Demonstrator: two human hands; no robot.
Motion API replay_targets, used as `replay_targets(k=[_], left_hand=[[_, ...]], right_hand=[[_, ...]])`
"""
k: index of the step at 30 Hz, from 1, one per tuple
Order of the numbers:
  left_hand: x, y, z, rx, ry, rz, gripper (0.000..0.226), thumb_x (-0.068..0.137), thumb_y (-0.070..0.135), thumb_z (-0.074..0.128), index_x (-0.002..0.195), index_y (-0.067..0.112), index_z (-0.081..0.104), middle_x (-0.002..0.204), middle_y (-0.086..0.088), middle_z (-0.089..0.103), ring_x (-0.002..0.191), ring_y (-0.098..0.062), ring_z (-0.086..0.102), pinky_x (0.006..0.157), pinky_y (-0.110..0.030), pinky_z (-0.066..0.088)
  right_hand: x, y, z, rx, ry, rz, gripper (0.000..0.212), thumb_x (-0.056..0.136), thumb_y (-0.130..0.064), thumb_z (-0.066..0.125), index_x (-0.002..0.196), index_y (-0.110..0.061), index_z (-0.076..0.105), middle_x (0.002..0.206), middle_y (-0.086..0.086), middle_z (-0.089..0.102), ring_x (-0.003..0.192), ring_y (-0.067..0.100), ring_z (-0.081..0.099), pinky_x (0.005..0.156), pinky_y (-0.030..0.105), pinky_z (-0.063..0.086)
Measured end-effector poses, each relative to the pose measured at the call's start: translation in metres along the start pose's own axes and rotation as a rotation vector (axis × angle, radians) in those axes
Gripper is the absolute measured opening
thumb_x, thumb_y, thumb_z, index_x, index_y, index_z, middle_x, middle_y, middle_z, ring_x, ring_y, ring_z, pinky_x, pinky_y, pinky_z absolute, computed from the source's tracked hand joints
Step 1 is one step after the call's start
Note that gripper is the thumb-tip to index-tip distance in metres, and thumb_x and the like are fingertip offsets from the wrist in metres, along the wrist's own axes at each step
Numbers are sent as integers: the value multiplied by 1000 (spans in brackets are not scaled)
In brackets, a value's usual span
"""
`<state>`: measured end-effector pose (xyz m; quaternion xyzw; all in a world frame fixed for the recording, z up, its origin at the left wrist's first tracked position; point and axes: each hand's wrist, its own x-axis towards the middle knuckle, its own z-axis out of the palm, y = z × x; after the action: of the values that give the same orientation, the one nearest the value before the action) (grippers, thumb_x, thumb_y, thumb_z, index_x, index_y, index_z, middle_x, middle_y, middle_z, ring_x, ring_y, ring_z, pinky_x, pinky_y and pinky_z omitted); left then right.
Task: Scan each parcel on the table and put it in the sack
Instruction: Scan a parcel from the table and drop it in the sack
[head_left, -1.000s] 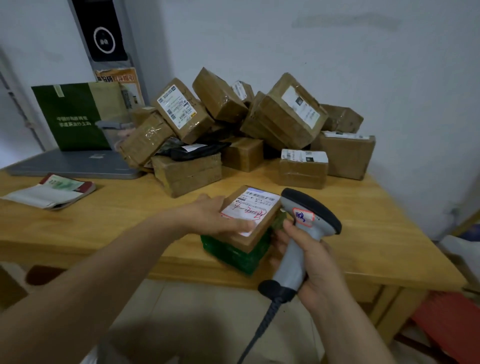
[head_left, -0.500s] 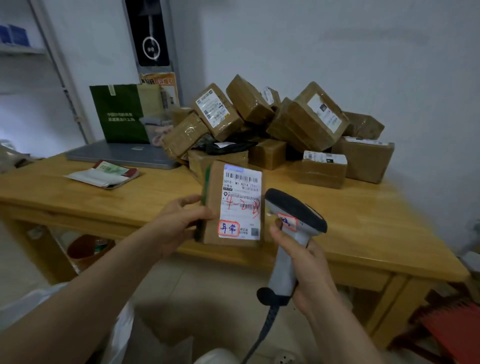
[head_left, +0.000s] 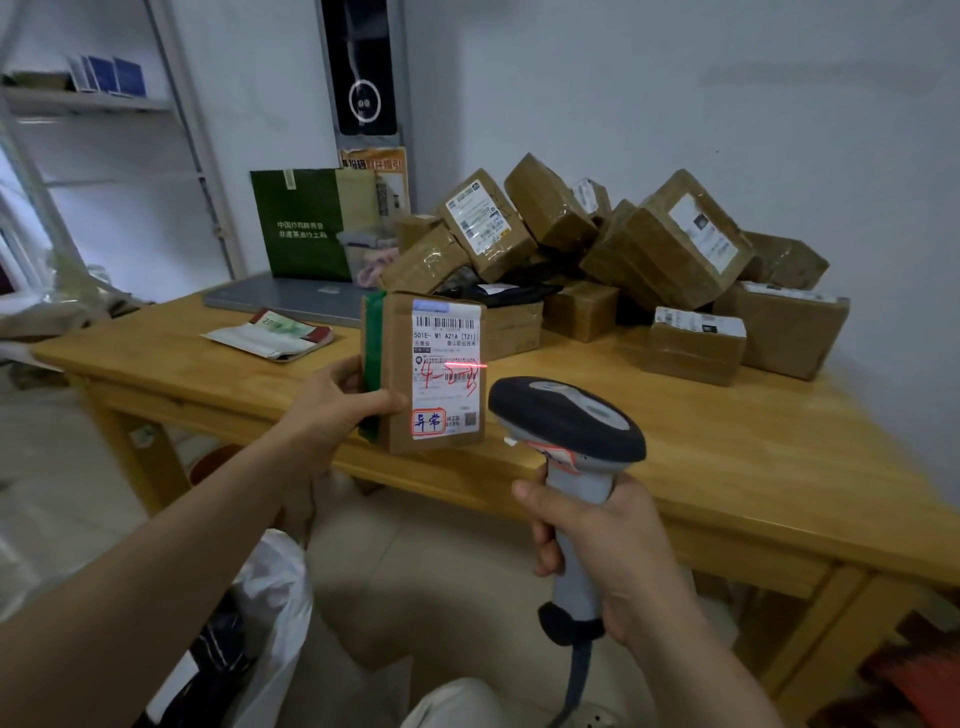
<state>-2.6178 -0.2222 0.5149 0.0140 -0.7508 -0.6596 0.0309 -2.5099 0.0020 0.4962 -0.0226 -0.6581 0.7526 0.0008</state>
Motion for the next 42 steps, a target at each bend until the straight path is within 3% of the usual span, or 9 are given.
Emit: replay_targets(k=[22, 34, 38, 42], left_hand=[[11, -13, -12, 29, 15, 16, 85, 63, 9, 80, 139, 14, 44, 123, -6, 62, 112, -24, 62, 96, -47, 51], [9, -19, -22, 25, 41, 32, 72, 71, 2, 78, 135, 14, 47, 117, -5, 64, 106, -21, 64, 87, -40, 55], [7, -22, -31, 48, 60, 15, 85, 64, 8, 82, 140, 13, 44, 121, -7, 64, 107, -24, 65, 90, -48, 55], [1, -24, -42, 43, 70, -1, 98, 51, 19, 85, 140, 12, 44, 122, -7, 64, 107, -23, 65, 90, -47, 55]], right_hand=[[-4, -11, 10, -40, -4, -98, 13, 81, -8, 71, 76, -10, 59, 49, 3, 54, 38, 15, 47, 45, 29, 46], [-3, -9, 20, -28, -15, -94, 13, 81, -8, 71, 76, -9, 59, 49, 3, 54, 38, 15, 47, 42, 27, 46], [-1, -7, 26, -28, -20, -95, 12, 81, -8, 71, 77, -8, 59, 50, 4, 54, 38, 14, 47, 43, 26, 46], [2, -3, 35, -41, -47, -89, 12, 80, -11, 72, 79, -8, 61, 52, 3, 56, 40, 14, 49, 45, 27, 47]])
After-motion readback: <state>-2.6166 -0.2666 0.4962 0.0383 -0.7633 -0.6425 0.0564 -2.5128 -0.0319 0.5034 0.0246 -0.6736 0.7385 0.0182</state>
